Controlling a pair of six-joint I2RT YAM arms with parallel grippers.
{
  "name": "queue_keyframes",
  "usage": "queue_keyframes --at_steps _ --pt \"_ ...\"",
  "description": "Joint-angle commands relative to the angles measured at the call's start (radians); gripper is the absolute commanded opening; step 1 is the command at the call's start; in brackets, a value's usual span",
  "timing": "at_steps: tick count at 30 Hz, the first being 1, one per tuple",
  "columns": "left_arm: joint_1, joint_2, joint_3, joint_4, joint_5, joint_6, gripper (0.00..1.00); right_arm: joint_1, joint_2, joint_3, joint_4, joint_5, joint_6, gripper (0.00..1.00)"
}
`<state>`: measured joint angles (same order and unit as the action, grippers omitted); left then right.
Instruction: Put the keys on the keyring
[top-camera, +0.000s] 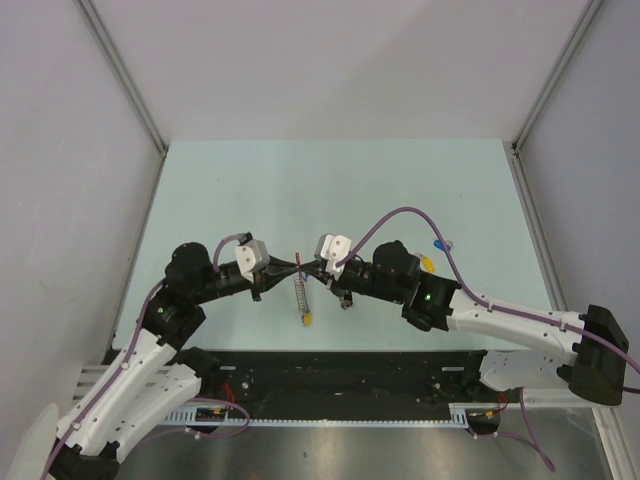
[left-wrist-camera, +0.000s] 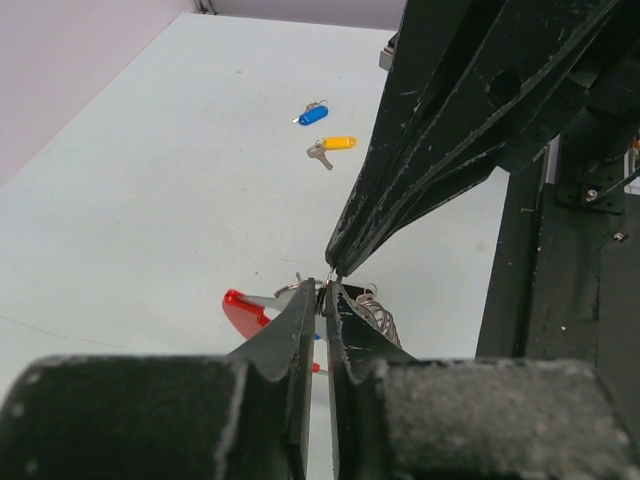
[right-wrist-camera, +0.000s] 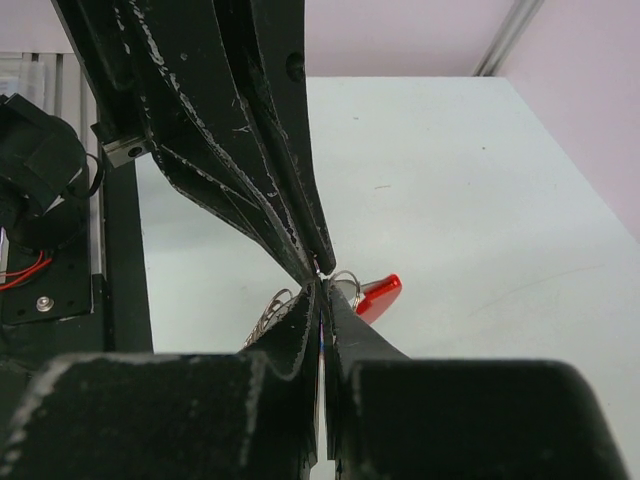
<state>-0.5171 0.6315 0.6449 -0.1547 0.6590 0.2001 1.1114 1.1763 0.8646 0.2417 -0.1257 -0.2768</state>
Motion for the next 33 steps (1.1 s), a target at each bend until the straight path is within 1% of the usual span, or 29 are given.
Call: queue_keyframes --at_steps 1,4,7,8,9,12,15,17,20,25,28,33 --pt "-0.001 0.004 0.047 -0.029 0.008 0.039 0.08 0.004 -0.007 0.073 0.044 -0.020 -0.022 0.00" --pt "-0.001 0.007 0.048 -0.040 0.010 0.039 0.01 0.004 -0.007 0.076 0.041 -0.020 -0.025 0.00" --pt "-0.001 0.007 0.048 -0.039 0.007 0.022 0.00 0.004 -0.007 0.074 0.044 -0.009 -0.019 0.00" --pt "-0.003 0.002 0.041 -0.034 -0.004 0.015 0.00 0.004 -0.015 0.074 0.041 0.003 -0.015 0.02" --pt "-0.003 -0.003 0.035 -0.019 -0.015 -0.011 0.00 0.004 -0.018 0.074 0.041 0.004 0.002 0.16" --pt "-0.001 -0.029 0.004 0.009 -0.061 -0.047 0.00 0.001 -0.047 0.076 0.031 0.046 0.036 0.34" --pt "-0.003 -0.070 -0.045 0.072 -0.081 -0.108 0.00 -0.011 -0.075 0.074 0.004 0.101 0.071 0.41" --pt "-0.001 -0.088 -0.073 0.116 -0.099 -0.126 0.00 -0.021 -0.083 0.074 -0.010 0.126 0.109 0.41" --pt "-0.001 -0.108 -0.086 0.152 -0.113 -0.160 0.00 -0.025 -0.072 0.074 -0.031 0.213 0.131 0.41" --pt "-0.001 -0.113 -0.096 0.190 -0.118 -0.185 0.00 -0.018 -0.017 0.076 -0.012 0.317 0.183 0.41" --pt "-0.001 -0.116 -0.099 0.193 -0.121 -0.189 0.01 -0.010 0.006 0.074 0.016 0.345 0.202 0.40" --pt "-0.001 -0.118 -0.102 0.188 -0.154 -0.194 0.00 0.010 0.043 0.076 0.067 0.350 0.211 0.41"
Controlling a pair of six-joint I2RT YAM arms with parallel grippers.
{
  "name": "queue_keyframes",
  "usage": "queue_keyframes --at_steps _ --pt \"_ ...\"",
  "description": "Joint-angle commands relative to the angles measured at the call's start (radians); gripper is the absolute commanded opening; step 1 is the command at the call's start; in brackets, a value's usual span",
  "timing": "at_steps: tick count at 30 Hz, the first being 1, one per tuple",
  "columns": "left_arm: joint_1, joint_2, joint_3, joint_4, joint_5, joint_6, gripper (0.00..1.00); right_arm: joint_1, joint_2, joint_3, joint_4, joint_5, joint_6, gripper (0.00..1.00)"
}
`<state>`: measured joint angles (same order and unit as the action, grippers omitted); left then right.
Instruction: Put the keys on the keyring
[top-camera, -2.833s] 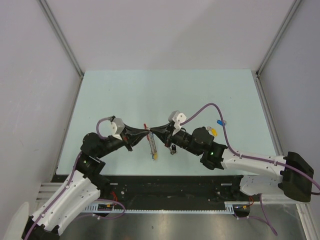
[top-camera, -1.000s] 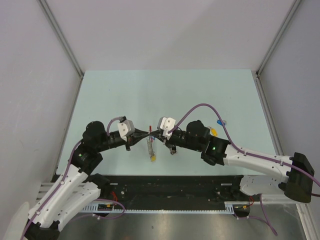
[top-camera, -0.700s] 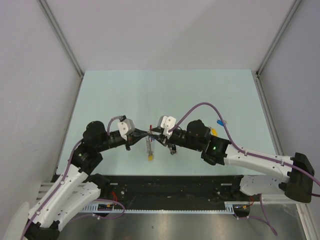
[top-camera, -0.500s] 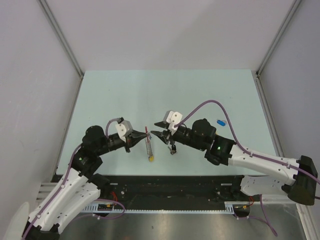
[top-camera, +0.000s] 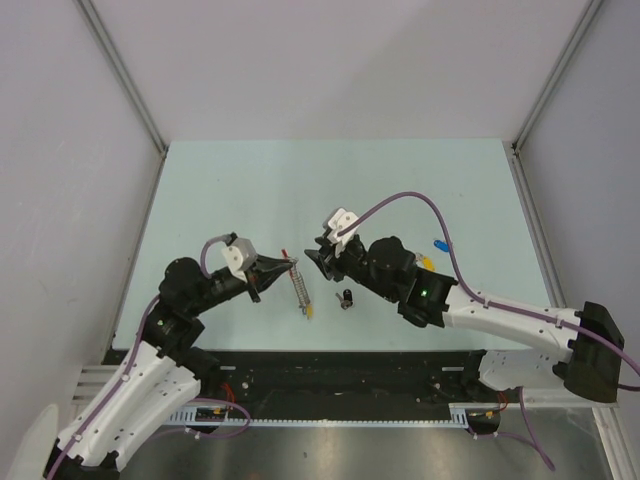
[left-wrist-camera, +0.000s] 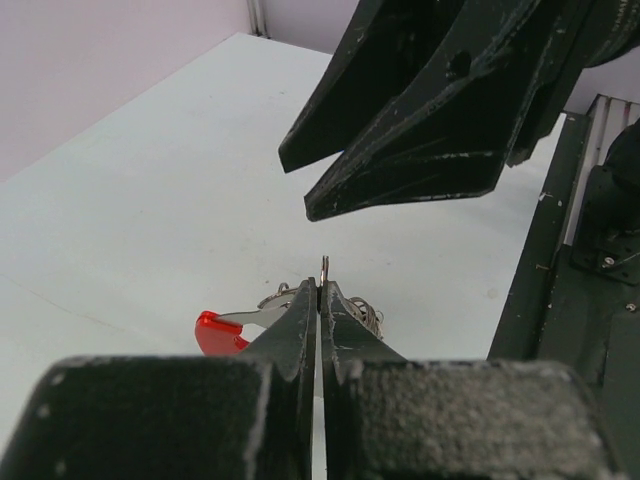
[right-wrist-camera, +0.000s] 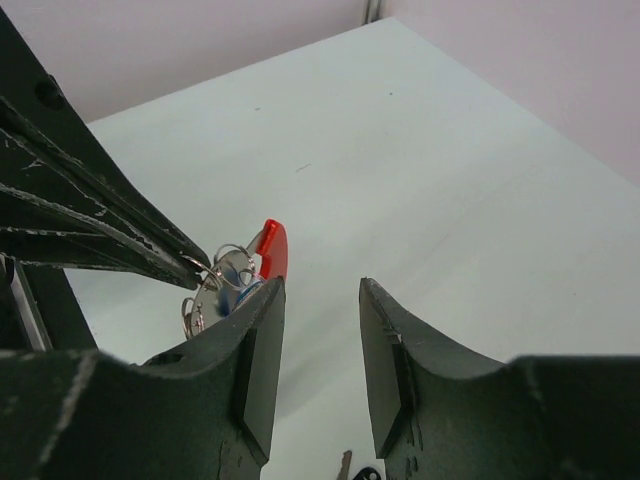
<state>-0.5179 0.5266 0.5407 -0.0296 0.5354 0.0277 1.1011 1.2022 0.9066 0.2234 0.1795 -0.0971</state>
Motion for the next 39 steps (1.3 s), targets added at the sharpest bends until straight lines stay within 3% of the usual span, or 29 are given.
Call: queue_keyframes --at_steps 1,8,14,18,27,30,39 --pt "-0.001 -0.011 0.002 0.063 -0.035 -0.023 0.00 0.023 0.022 0.034 0.091 0.040 0.031 0.40" --pt "0.009 -0.037 0.015 0.008 -0.139 -0.002 0.00 -0.012 0.016 0.034 0.001 0.057 0.077 0.41" --pt "0.021 -0.095 0.019 -0.058 -0.296 0.032 0.00 -0.127 0.016 0.031 -0.379 0.008 0.206 0.41" --pt "0.021 -0.125 0.021 -0.072 -0.325 0.049 0.00 -0.171 0.045 -0.020 -0.489 -0.055 0.238 0.41" --pt "0.021 -0.160 0.019 -0.096 -0.411 0.057 0.00 -0.320 0.109 -0.267 -0.264 -0.371 0.310 0.39" --pt "0.021 -0.163 0.018 -0.098 -0.413 0.055 0.00 -0.354 0.184 -0.279 -0.194 -0.483 0.309 0.37" --pt "0.021 -0.158 0.016 -0.098 -0.414 0.060 0.00 -0.440 0.325 -0.279 -0.104 -0.620 0.280 0.36"
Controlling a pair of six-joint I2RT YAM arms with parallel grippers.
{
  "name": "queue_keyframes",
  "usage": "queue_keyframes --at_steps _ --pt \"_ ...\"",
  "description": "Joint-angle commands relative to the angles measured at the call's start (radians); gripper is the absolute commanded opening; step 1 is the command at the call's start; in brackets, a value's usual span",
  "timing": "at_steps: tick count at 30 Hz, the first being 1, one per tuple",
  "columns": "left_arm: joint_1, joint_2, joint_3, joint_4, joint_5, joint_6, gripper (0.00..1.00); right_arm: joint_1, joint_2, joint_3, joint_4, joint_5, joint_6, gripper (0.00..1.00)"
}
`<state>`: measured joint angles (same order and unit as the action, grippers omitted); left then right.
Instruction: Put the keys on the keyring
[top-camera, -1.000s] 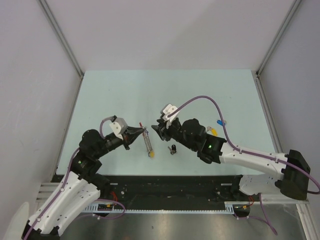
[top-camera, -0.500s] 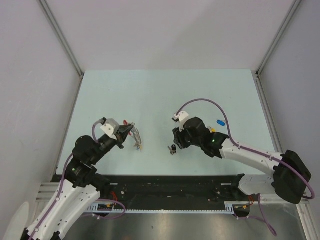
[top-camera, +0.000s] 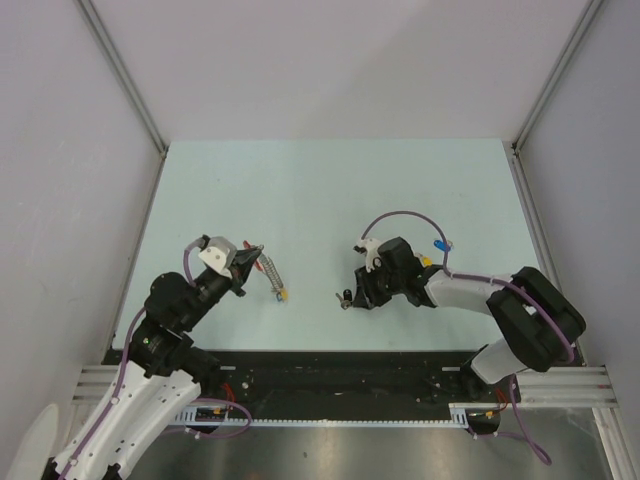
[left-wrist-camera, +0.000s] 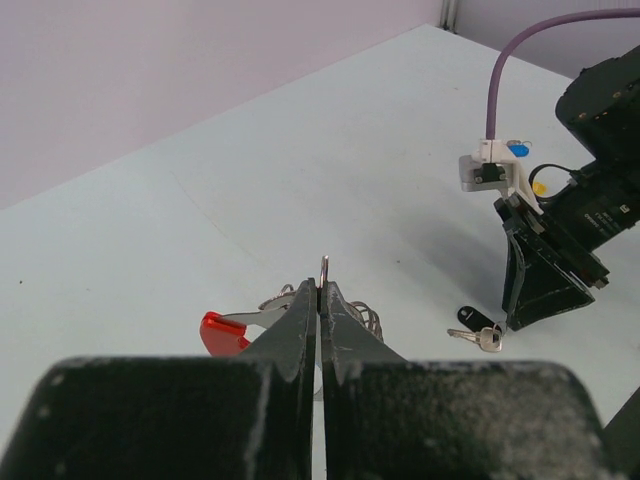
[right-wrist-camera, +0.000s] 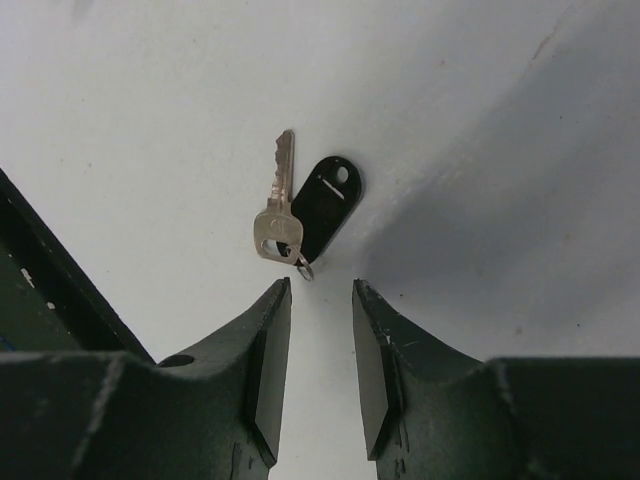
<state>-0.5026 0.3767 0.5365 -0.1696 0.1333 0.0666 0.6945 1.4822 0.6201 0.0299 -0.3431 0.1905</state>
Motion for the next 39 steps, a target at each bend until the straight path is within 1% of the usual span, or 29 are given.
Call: queue_keyframes --at_steps 1,11,18,21,23,24,25,27,32,35,38,39 --pt "0.006 -0.010 0.022 0.044 -0.014 0.022 0.00 -0.039 0.053 0.007 0.102 -0.106 -0.011 0.35" --pt "0.006 -0.002 0.022 0.042 -0.006 0.024 0.00 -0.062 0.125 0.035 0.088 -0.223 -0.060 0.31" --pt "0.006 0.002 0.020 0.041 -0.001 0.024 0.01 -0.061 0.125 0.073 0.002 -0.226 -0.103 0.26" --pt "0.006 0.002 0.020 0.042 0.000 0.024 0.00 -0.062 0.115 0.084 -0.018 -0.217 -0.108 0.20" --pt "0.006 0.004 0.022 0.041 0.003 0.024 0.00 -0.061 0.109 0.086 -0.025 -0.208 -0.111 0.14" --pt "0.006 0.005 0.020 0.041 0.002 0.024 0.00 -0.059 0.102 0.086 -0.025 -0.205 -0.112 0.08" --pt "0.006 0.004 0.020 0.041 0.003 0.025 0.00 -0.059 0.099 0.087 -0.025 -0.203 -0.117 0.05" --pt "0.006 0.004 0.022 0.041 0.005 0.025 0.00 -0.055 0.087 0.087 -0.025 -0.203 -0.122 0.00" --pt "0.006 0.005 0.020 0.041 0.014 0.024 0.00 -0.030 0.055 0.087 -0.027 -0.182 -0.140 0.00" --pt "0.006 0.004 0.020 0.041 0.014 0.024 0.00 -0.017 0.036 0.090 -0.022 -0.148 -0.122 0.00" --pt "0.006 -0.001 0.020 0.044 0.008 0.024 0.00 0.023 0.017 0.086 -0.012 -0.071 -0.097 0.00" --pt "0.006 -0.004 0.019 0.044 0.009 0.024 0.00 0.057 0.012 0.083 -0.002 -0.016 -0.092 0.00"
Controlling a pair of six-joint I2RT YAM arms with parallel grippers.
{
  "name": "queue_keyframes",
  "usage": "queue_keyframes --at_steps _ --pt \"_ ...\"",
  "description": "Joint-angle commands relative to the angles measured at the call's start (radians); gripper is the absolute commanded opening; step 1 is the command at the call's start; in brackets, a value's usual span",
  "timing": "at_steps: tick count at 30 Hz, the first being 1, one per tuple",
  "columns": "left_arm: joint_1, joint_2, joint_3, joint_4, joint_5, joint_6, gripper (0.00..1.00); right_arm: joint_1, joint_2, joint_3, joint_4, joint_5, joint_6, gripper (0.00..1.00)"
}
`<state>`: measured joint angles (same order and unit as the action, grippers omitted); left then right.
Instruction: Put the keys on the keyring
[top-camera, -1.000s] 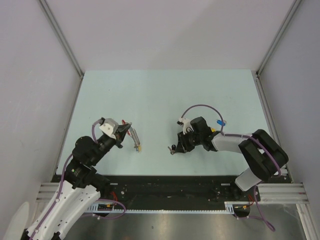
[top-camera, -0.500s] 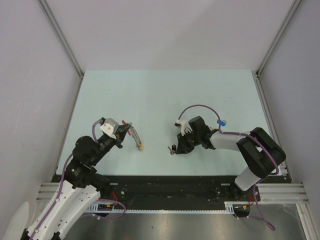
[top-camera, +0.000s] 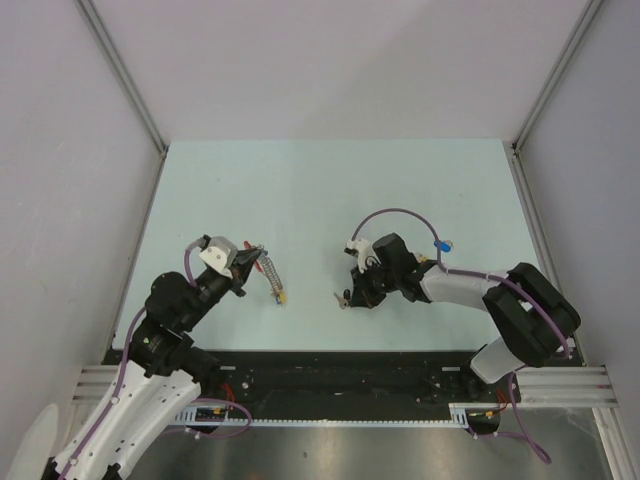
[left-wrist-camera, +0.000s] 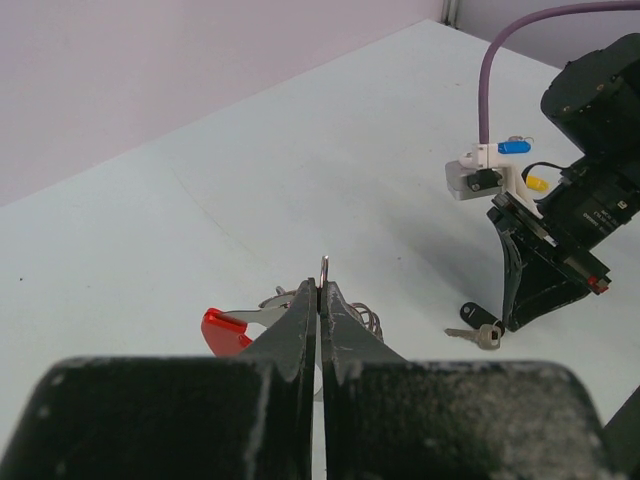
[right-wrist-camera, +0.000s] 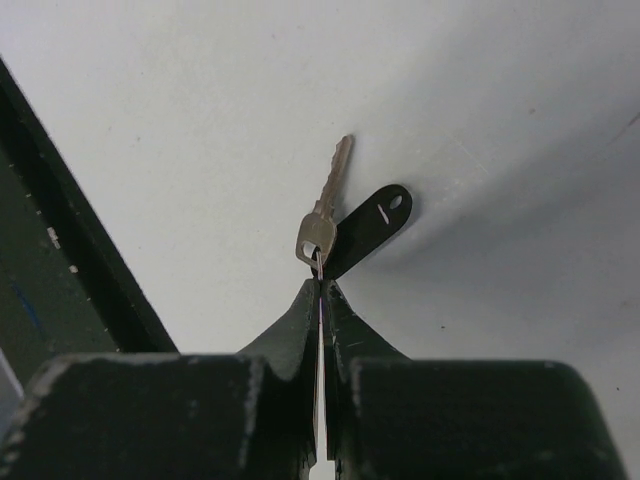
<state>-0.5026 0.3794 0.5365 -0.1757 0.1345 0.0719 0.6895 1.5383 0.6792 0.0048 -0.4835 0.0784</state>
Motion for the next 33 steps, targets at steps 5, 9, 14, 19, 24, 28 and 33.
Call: queue_keyframes --at_steps 5,9,14,19,24,28,33 --pt "0.006 -0.007 0.019 0.051 0.008 0.019 0.00 0.126 -0.063 -0.042 0.163 0.259 0.073 0.00" --pt "0.004 -0.008 0.019 0.051 0.005 0.019 0.00 0.165 -0.075 -0.096 0.253 0.364 0.096 0.00" --pt "0.006 -0.004 0.019 0.054 0.014 0.017 0.00 0.209 -0.070 -0.102 0.201 0.387 0.110 0.06" --pt "0.006 -0.002 0.019 0.054 0.017 0.019 0.00 0.246 -0.102 -0.098 0.106 0.404 0.148 0.25" --pt "0.004 -0.004 0.019 0.054 0.020 0.019 0.01 0.223 -0.139 -0.020 -0.072 0.378 0.120 0.36" --pt "0.004 -0.004 0.020 0.053 0.020 0.019 0.01 0.174 -0.116 0.110 -0.216 0.300 0.055 0.37" --pt "0.004 -0.007 0.019 0.050 0.010 0.020 0.00 0.206 -0.035 0.265 -0.383 0.387 -0.019 0.37"
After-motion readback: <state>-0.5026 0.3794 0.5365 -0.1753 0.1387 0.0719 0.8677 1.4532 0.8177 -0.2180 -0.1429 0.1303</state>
